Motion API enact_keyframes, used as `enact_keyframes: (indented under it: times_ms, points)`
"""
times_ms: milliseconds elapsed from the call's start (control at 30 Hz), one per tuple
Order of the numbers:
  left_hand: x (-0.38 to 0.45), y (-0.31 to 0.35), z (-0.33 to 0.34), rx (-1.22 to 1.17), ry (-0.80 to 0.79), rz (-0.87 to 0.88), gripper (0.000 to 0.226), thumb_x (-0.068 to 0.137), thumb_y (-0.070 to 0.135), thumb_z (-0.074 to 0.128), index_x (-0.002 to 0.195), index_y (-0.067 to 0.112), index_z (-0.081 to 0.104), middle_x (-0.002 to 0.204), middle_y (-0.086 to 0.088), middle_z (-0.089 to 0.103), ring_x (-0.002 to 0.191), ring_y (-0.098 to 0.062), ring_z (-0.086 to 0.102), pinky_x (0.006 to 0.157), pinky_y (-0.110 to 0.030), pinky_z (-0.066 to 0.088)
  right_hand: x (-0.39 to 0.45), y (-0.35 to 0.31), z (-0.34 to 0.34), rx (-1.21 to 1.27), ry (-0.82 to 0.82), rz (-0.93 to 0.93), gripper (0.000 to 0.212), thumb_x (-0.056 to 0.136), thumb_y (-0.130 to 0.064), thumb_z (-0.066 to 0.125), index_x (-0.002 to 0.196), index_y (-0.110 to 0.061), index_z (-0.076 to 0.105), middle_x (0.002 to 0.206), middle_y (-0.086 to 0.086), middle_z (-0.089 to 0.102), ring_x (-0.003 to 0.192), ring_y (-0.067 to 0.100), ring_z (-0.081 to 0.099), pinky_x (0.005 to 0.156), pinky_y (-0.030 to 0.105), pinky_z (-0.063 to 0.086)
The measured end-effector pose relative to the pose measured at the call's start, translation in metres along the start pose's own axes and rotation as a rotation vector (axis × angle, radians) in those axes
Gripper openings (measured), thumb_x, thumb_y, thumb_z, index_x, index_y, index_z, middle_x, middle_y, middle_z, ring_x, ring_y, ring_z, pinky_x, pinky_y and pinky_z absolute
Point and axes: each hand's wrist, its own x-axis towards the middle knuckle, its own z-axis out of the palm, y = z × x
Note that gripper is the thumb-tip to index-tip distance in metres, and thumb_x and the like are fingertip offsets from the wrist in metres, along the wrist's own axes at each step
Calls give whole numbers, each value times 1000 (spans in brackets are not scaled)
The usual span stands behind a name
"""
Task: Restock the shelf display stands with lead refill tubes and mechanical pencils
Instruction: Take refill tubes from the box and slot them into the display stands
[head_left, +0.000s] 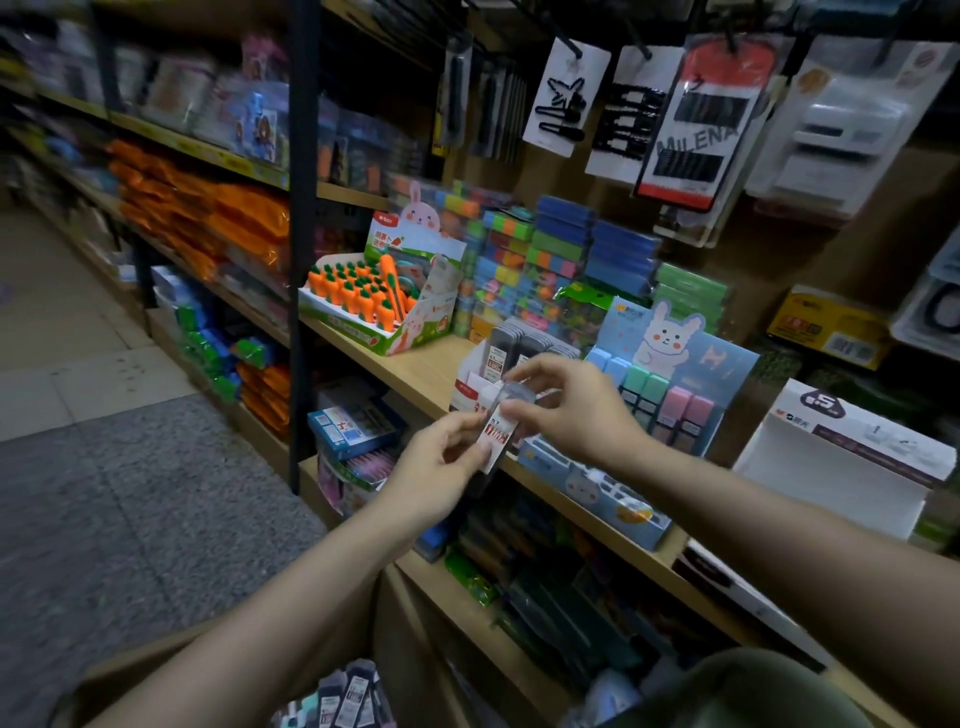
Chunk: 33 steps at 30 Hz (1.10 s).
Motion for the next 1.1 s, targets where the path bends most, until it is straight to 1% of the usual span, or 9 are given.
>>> enact_keyframes:
  times_ms: [100, 200, 333, 433, 533, 733, 833, 967, 1100]
  points:
    - [17, -1, -20, 256, 79, 32, 30, 96, 24, 57, 125, 26, 54, 120, 3, 56, 110, -9, 56, 99, -37, 48, 32, -2, -15, -33, 148, -42, 24, 82, -22, 77, 105, -24, 69, 97, -4, 69, 77, 8, 67, 69, 24, 58]
    - [33, -6, -43, 506, 55, 85, 42, 95, 32, 57, 135, 32, 45, 132, 8, 36, 124, -10, 43, 103, -30, 40, 67, -5, -27, -126, 321, -73, 24, 81, -24, 77, 105, -25, 70, 91, -10, 64, 79, -2, 58, 63, 6, 43]
    - [49, -16, -48, 675, -37, 126, 58, 94, 39, 57, 146, 38, 32, 157, 12, 8, 145, -15, 14, 116, -37, 24, 103, 2, -20, -218, 359, -106, 24, 82, -24, 77, 105, -23, 71, 91, -8, 63, 84, 7, 59, 70, 16, 40]
    - [56, -24, -38, 694, -126, 102, 65, 93, 45, 55, 148, 48, 19, 160, 16, -9, 149, -16, 3, 120, -42, 18, 121, 13, -7, -274, 355, -108, 27, 82, -27, 77, 108, -22, 70, 92, -8, 62, 84, 5, 56, 67, 12, 37]
    - [62, -28, -32, 691, -169, 98, 67, 94, 48, 53, 148, 52, 13, 160, 17, -14, 149, -12, -4, 120, -43, 16, 129, 23, 4, -323, 325, -97, 30, 81, -28, 78, 109, -19, 71, 99, -1, 69, 85, 8, 57, 73, 20, 42]
    - [68, -27, -27, 682, -171, 111, 63, 95, 45, 51, 147, 51, 16, 160, 18, -13, 149, -14, 3, 116, -46, 27, 132, 39, 17, -436, 266, -100, 35, 78, -29, 80, 110, -19, 73, 107, 1, 71, 83, 6, 55, 73, 22, 42]
    - [67, -27, -27, 681, -158, 120, 63, 96, 45, 51, 147, 51, 15, 160, 19, -11, 149, -15, 7, 115, -47, 31, 132, 45, 22, -545, 242, -117, 33, 79, -32, 79, 111, -22, 73, 107, 2, 66, 91, 15, 58, 74, 28, 45]
    - [64, -30, -29, 681, -182, 114, 67, 96, 43, 51, 148, 52, 10, 159, 20, -13, 149, -14, 8, 115, -44, 31, 127, 45, 29, -646, 215, -180, 31, 88, -28, 69, 118, -20, 70, 112, 5, 58, 104, 26, 57, 85, 43, 51]
    - [56, -34, -31, 693, -208, 130, 75, 97, 39, 53, 149, 51, 1, 158, 24, -18, 148, -11, 9, 116, -41, 29, 113, 43, 20, -602, 220, -192, 42, 91, -24, 64, 132, -19, 59, 120, 6, 53, 112, 25, 51, 94, 45, 45]
